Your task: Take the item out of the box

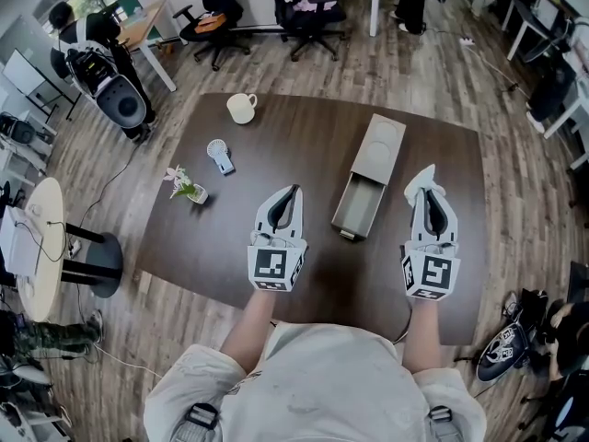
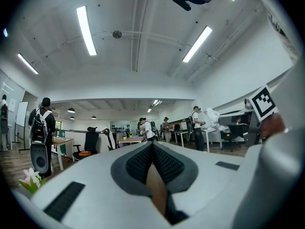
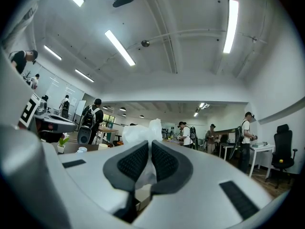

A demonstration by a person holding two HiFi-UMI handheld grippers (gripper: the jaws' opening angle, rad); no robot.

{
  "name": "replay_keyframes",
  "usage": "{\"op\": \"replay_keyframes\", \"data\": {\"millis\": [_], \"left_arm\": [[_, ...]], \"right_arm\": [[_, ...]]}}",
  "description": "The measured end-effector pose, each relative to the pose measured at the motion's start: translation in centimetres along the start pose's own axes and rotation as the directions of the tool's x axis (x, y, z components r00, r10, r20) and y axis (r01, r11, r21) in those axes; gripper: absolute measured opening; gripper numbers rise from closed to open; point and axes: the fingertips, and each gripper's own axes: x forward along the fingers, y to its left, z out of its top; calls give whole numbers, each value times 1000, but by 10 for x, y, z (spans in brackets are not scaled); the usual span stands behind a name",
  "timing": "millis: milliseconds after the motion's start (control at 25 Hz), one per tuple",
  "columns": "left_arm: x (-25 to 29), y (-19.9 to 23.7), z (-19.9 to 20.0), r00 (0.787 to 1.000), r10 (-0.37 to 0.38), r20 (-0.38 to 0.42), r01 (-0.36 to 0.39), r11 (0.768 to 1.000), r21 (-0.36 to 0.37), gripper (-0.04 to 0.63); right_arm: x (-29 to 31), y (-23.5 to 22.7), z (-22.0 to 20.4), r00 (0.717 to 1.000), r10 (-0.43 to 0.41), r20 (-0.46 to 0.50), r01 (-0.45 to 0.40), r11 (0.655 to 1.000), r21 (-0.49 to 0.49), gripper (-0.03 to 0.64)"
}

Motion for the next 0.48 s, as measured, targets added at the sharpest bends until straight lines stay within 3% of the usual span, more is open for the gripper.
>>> {"op": "replay_keyframes", "data": {"millis": [480], "left_arm": [[-2, 0, 1, 1000, -1, 8, 1, 1000, 1, 3]], "right_arm": [[1, 7, -1, 1000, 4, -6, -4, 1000, 0, 21]]}}
